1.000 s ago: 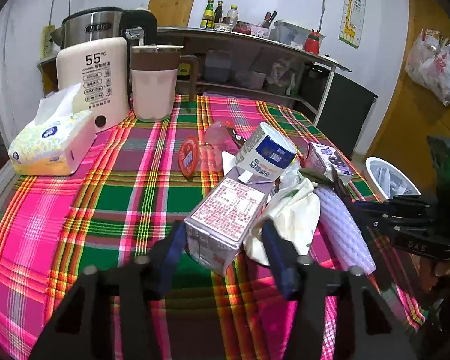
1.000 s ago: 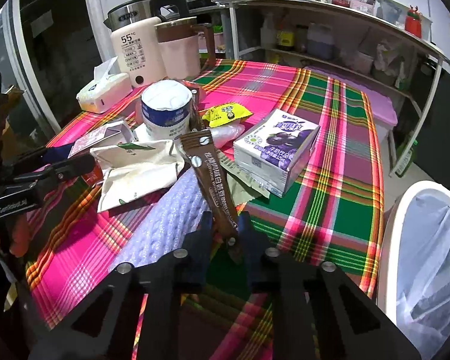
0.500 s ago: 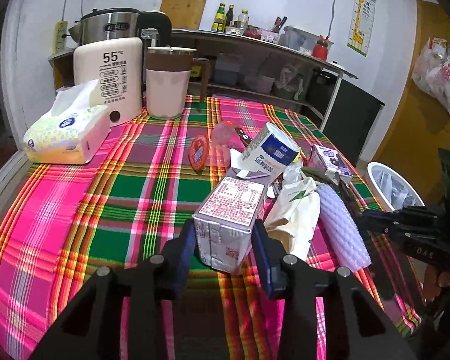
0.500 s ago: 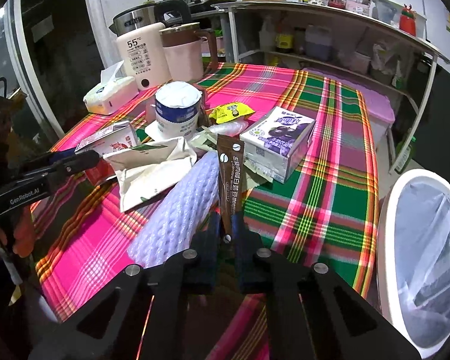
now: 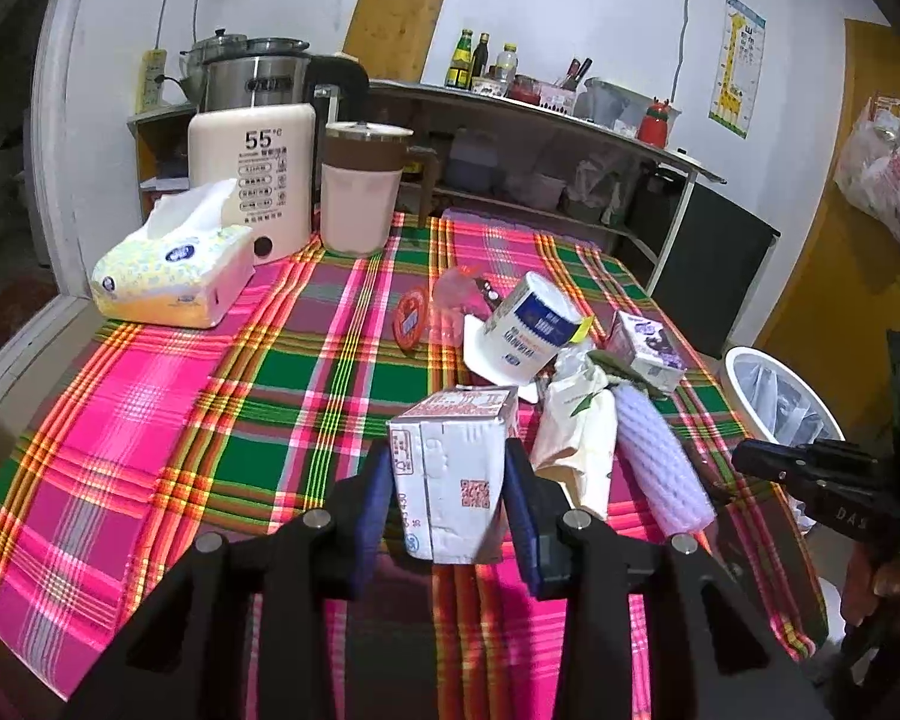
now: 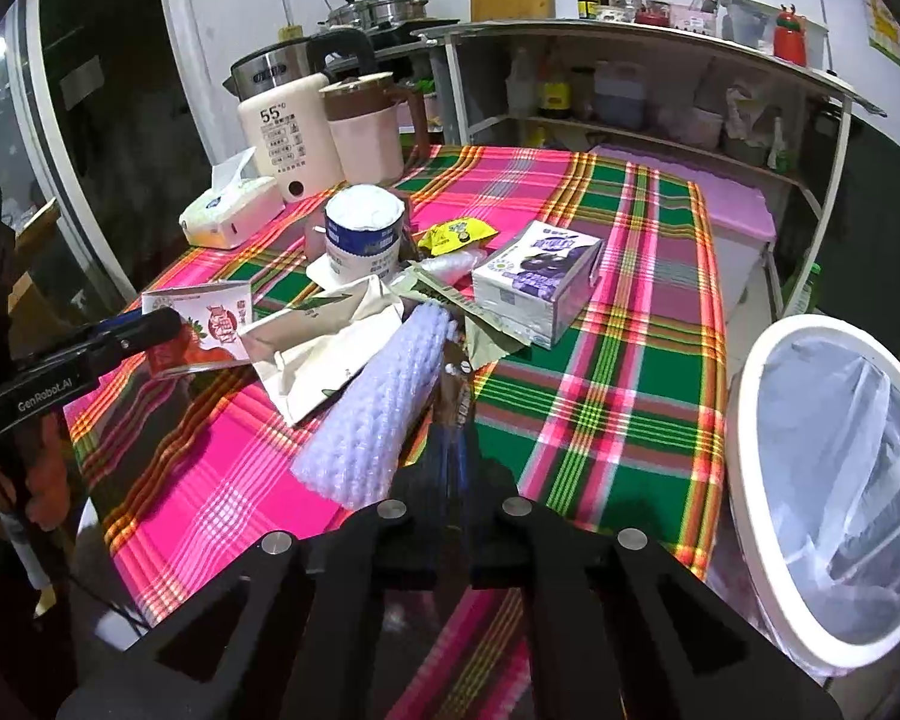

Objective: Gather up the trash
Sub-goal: 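Lift the brown sachet with the right gripper while the left gripper grasps the small juice carton, then carry the sachet and juice carton over the bin with both grippers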

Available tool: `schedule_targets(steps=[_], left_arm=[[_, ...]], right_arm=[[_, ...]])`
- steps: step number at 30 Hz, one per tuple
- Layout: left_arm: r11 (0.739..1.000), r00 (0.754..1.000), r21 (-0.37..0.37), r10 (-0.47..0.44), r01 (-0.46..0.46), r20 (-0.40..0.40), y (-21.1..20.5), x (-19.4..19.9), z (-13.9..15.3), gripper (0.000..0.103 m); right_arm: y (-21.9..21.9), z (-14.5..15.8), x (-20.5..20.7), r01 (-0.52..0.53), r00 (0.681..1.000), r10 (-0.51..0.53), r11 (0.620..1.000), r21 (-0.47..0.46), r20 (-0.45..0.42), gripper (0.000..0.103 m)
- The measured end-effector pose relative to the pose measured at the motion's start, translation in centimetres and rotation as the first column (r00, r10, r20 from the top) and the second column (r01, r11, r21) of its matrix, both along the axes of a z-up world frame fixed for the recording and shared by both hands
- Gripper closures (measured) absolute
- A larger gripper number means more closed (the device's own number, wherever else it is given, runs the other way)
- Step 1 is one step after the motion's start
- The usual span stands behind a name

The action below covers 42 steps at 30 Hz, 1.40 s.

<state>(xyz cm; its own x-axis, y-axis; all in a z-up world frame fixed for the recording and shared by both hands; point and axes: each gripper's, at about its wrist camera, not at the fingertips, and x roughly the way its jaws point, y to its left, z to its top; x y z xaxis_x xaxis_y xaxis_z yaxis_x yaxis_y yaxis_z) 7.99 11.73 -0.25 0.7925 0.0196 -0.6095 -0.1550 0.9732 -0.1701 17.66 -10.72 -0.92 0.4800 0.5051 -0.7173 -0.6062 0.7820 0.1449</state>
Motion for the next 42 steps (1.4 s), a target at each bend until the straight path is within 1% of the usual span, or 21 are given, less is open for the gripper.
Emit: schedule_targets(steps=[6, 8, 9, 10, 11, 17, 19, 20, 21, 22, 24, 30, 36, 42], left_arm=[[1.000, 1.000, 0.011, 0.000, 0.000, 0.014, -0.8, -0.5, 0.7, 0.066], [1.000, 1.000, 0.011, 0.001, -0.001, 0.015, -0.9, -0.6, 0.8, 0.066], [1.000, 1.000, 0.010, 0.001, -0.002, 0.015, -0.9, -0.6, 0.9, 0.066], [1.000, 1.000, 0.010, 0.002, -0.003, 0.016, -1.0, -0.7, 0.9, 0.066], [1.000, 1.000, 0.011, 0.003, -0.003, 0.016, -1.0, -0.7, 0.9, 0.066], [1.000, 1.000, 0.015, 0.011, -0.012, 0.020, -0.9, -0.9, 1.2, 0.066], [1.000, 1.000, 0.015, 0.013, -0.013, 0.022, -0.9, -1.1, 1.3, 0.066], [1.000, 1.000, 0.015, 0.014, -0.015, 0.024, -0.9, -1.1, 1.3, 0.066], [1.000, 1.000, 0.014, 0.015, -0.015, 0.027, -0.9, -1.2, 1.5, 0.066], [1.000, 0.999, 0.014, 0.015, -0.016, 0.031, -0.9, -1.3, 1.6, 0.066], [1.000, 0.999, 0.017, 0.015, -0.015, 0.038, -0.9, -1.4, 1.9, 0.066], [1.000, 0.998, 0.025, 0.002, -0.003, 0.061, -1.6, -1.5, 3.1, 0.066], [0.999, 0.995, 0.031, -0.046, 0.044, 0.087, -3.6, -0.6, 4.4, 0.066], [0.990, 0.985, 0.034, -0.141, 0.138, 0.099, -7.4, 1.7, 5.1, 0.066]], right_arm=[[-0.5, -0.1, 0.0, 0.000, 1.000, 0.000, 1.000, 0.014, -0.016, 0.099], [-0.5, -0.3, 0.3, 0.000, 0.999, 0.001, 1.000, 0.023, -0.035, 0.093], [-0.5, -0.5, 0.5, -0.002, 0.999, 0.004, 0.999, 0.032, -0.047, 0.086], [-0.3, -0.7, 0.7, -0.006, 0.998, 0.008, 0.999, 0.038, -0.063, 0.081], [-0.1, -1.0, 1.0, -0.010, 0.997, 0.013, 0.999, 0.038, -0.077, 0.081], [1.5, -2.1, 1.3, -0.042, 0.994, 0.043, 0.999, 0.008, -0.101, 0.081], [1.9, -2.7, 1.7, -0.030, 0.993, 0.028, 0.999, -0.016, -0.115, 0.081], [1.8, -3.0, 2.0, -0.022, 0.991, 0.021, 1.000, -0.011, -0.132, 0.081], [1.6, -3.2, 2.2, -0.016, 0.989, 0.015, 1.000, -0.001, -0.144, 0.082], [1.5, -3.2, 2.2, -0.009, 0.989, 0.010, 1.000, 0.005, -0.147, 0.089], [1.2, -3.0, 2.1, 0.002, 0.991, -0.002, 1.000, -0.002, -0.132, 0.094], [-0.2, -2.1, 1.2, 0.022, 0.994, -0.020, 1.000, 0.022, -0.105, 0.094], [-2.8, -0.7, 0.5, 0.069, 0.995, -0.065, 0.996, 0.055, -0.079, 0.094], [-6.4, 0.4, 0.2, 0.140, 0.989, -0.135, 0.987, 0.082, -0.064, 0.094]])
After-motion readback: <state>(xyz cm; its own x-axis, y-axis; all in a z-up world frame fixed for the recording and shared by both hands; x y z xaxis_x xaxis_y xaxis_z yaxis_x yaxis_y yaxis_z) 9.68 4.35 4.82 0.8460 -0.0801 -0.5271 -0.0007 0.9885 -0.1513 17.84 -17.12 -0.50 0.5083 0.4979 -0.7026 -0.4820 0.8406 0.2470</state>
